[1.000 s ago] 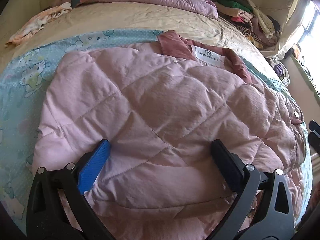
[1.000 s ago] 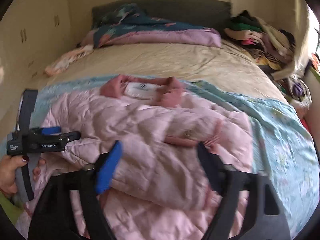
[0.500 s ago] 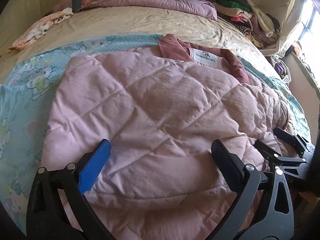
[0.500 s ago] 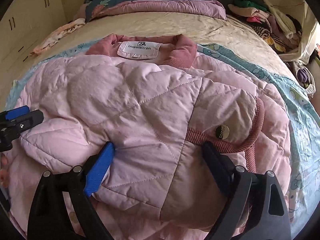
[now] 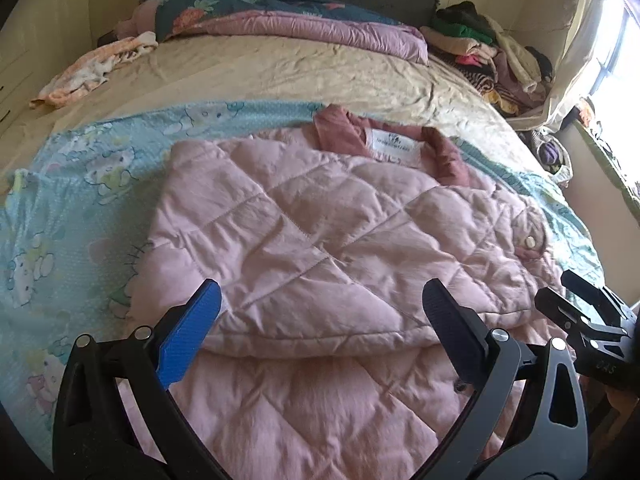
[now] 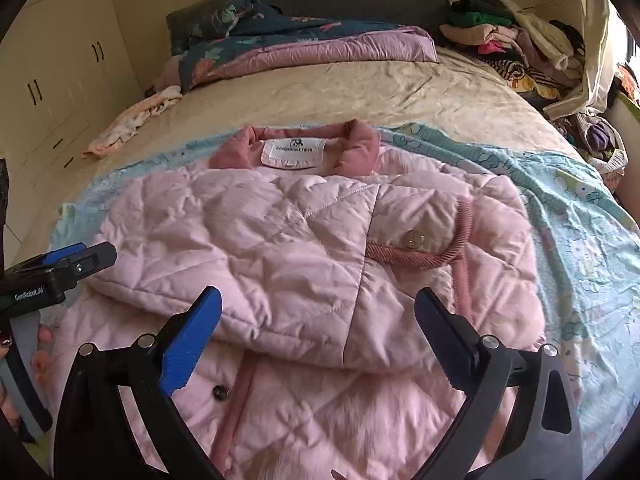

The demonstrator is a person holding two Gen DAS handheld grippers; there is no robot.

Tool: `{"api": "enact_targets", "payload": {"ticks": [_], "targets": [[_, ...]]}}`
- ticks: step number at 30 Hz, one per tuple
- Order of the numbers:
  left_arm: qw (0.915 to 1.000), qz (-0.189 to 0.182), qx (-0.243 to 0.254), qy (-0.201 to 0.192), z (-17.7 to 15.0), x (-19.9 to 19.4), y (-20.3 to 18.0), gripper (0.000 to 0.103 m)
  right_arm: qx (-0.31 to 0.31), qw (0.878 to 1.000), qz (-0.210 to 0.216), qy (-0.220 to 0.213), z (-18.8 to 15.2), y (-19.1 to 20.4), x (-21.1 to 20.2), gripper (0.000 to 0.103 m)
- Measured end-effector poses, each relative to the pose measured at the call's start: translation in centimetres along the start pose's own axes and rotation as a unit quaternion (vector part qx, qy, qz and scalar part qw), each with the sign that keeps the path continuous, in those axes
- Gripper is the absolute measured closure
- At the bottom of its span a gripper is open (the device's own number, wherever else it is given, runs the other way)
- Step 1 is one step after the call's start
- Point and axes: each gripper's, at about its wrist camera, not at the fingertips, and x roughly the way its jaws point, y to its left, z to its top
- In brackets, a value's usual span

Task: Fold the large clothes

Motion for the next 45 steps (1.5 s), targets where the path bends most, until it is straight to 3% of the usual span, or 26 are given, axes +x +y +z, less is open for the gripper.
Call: {"api": "enact_targets", "payload": {"ticks": [23, 45], "targets": [[0.9972, -0.020, 0.020, -0.070, -1.1, -10.6, -3.0, 0.008, 0.002, 0.996, 0.024, -0.082, -1.0, 0.4, -13.0, 0.004], [0.9945, -0.023, 0.029, -0.098, -4.9, -15.9, -3.5, 0.008, -0.015, 0.993, 0.003, -0.121, -4.0, 0.8, -19.9, 0.004]]}}
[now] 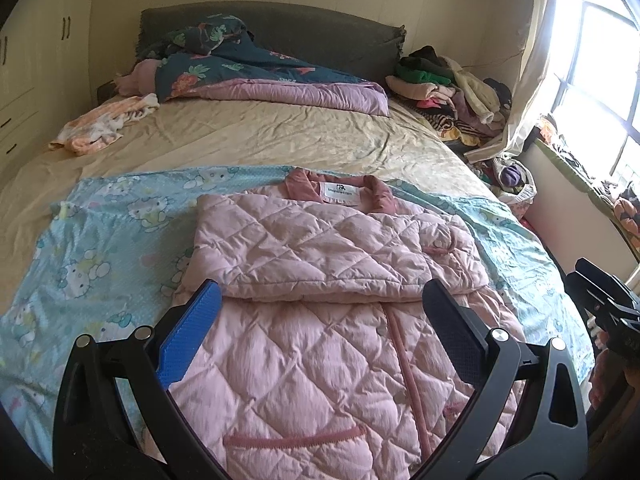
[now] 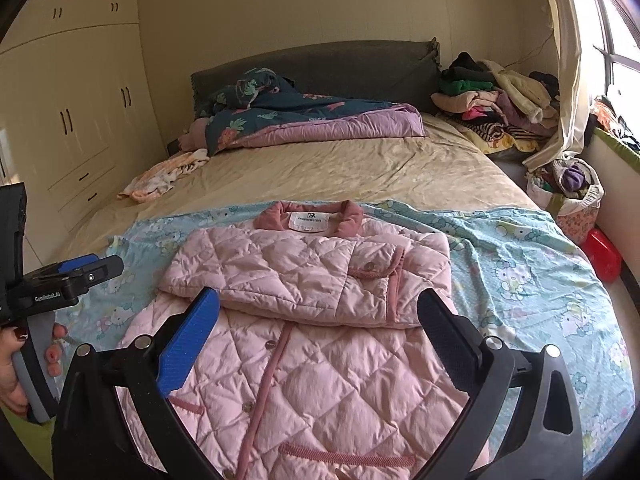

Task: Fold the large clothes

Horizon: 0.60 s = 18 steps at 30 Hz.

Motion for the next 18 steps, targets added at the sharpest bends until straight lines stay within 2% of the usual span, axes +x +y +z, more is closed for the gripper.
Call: {"api": "enact_targets", "payload": {"ticks": [18], "targets": [[0.9999, 0.008, 0.013, -0.006, -4.7, -2.5, 0.0, 0.008, -0.005, 1.000, -0.016, -0.002, -3.4, -0.9, -2.6, 0.004]]}}
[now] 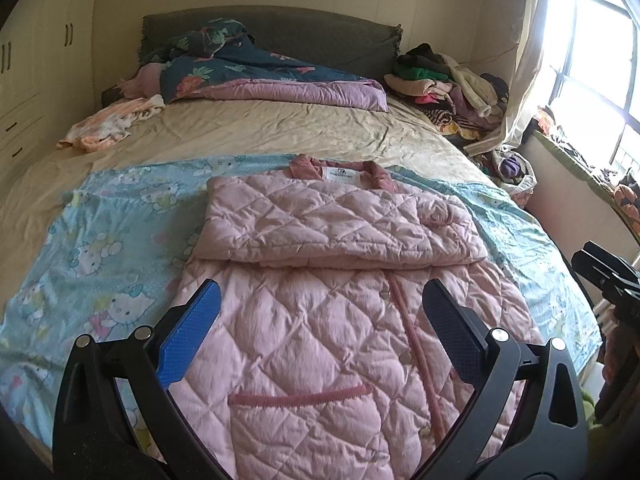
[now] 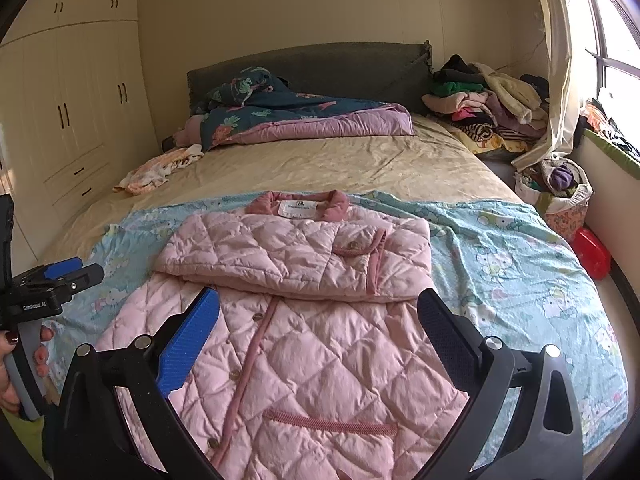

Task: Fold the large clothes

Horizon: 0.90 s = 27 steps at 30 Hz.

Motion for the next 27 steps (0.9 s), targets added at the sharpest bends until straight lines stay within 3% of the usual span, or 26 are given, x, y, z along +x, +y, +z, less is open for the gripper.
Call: {"api": "enact_targets", "payload": {"ticks": [16, 27], "targets": [[0.9988, 0.037, -0.020, 0.026, -6.0, 0.1, 3.4, 0.008, 0.012, 0.999, -0.010, 0.038, -5.7, -3.0, -0.4, 0.004], [0.9953, 0.071, -0.039, 0.054, -10.8, 0.2, 7.3, 0.008, 0.007, 0.996, -0.027, 0.088, -11.6, -4.9, 0.2, 0.004]]}}
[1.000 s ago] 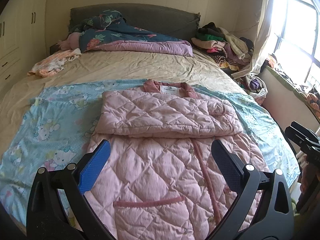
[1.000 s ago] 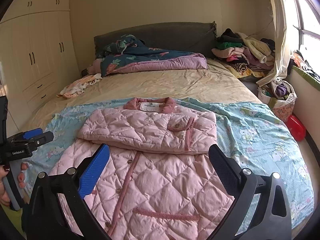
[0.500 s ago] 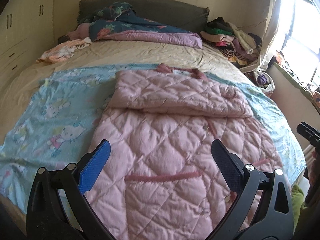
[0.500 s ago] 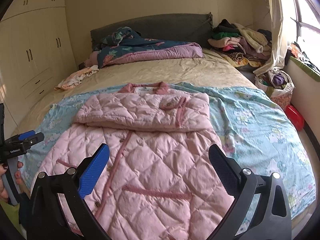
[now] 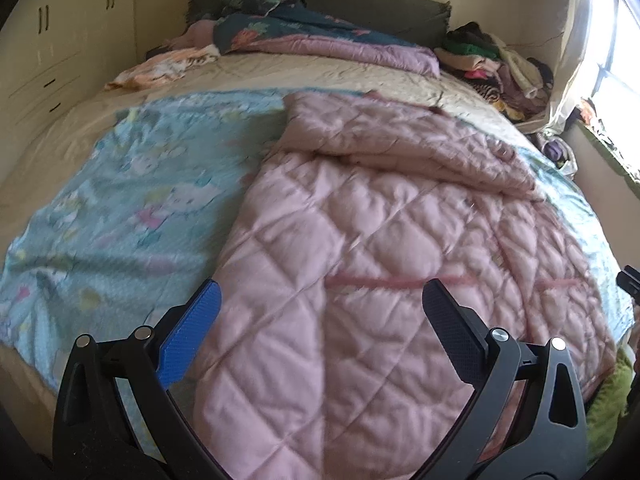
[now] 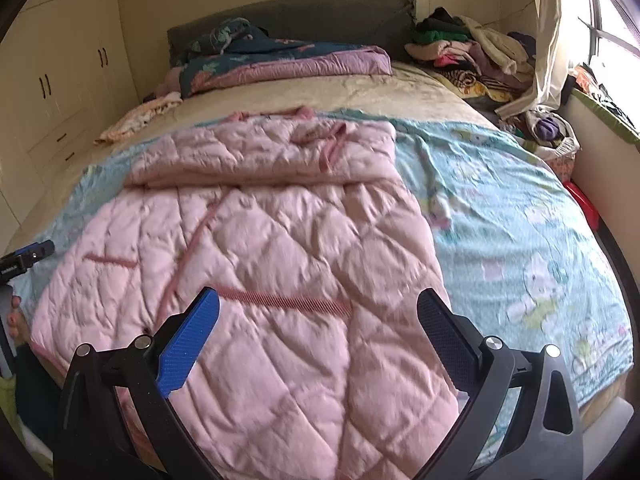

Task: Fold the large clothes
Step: 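Move both tools down to the ribbed hem of the pink jacket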

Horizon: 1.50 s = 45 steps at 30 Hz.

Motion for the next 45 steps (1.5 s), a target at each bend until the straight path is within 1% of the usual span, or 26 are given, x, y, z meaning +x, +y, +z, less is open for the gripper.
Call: {"api": "enact_targets", "payload": {"ticks": [5, 10, 13, 18, 26, 30, 34, 39, 40, 41, 45], "targets": [[0.9996, 0.012, -0.013, 0.021, -2.3, 0.3, 2.2, 0.008, 0.003, 1.000, -0.012, 0.014, -1.6, -1.1, 0.1, 0.004], [0.9990, 0.020, -0.024, 0.031, -4.0, 0.3, 3.8, 0.008, 0.008, 0.999, -0.022, 0.028, -3.2, -2.2, 0.3, 0.004], [0.9984, 0.015, -0.038, 0.040, -4.7, 0.3, 4.7, 0.008, 0.015, 0.999, -0.022, 0.036, -4.2, -2.9, 0.2, 0.004], [0.9975, 0.010, -0.046, 0.052, -6.1, 0.3, 5.7, 0.008, 0.030, 0.998, -0.025, 0.045, -5.3, -4.0, -0.1, 0.004], [0.9960, -0.007, -0.052, 0.072, -8.0, 0.5, 6.0, 0.008, 0.057, 0.996, -0.021, 0.067, -7.5, -6.0, -0.7, 0.004], [0.9958, -0.016, -0.045, 0.078, -8.4, 0.5, 5.4, 0.008, 0.074, 0.994, -0.011, 0.080, -8.7, -7.0, -0.9, 0.004], [0.9954, -0.023, -0.035, 0.086, -9.0, 0.7, 4.6, 0.008, 0.091, 0.991, 0.004, 0.102, -10.1, -7.8, -0.7, 0.004], [0.9953, -0.022, -0.035, 0.087, -9.2, 0.7, 4.5, 0.008, 0.101, 0.987, 0.023, 0.125, -11.5, -7.8, -0.3, 0.006], [0.9953, -0.021, -0.035, 0.087, -9.2, 0.7, 4.4, 0.008, 0.101, 0.986, 0.028, 0.128, -11.7, -7.7, -0.2, 0.007], [0.9954, -0.020, -0.035, 0.088, -9.2, 0.8, 4.4, 0.008, 0.102, 0.985, 0.035, 0.132, -11.9, -7.6, -0.2, 0.014], [0.9952, -0.019, -0.037, 0.088, -9.3, 1.0, 4.3, 0.008, 0.115, 0.982, 0.052, 0.138, -12.5, -7.5, 0.0, 0.017]]}}
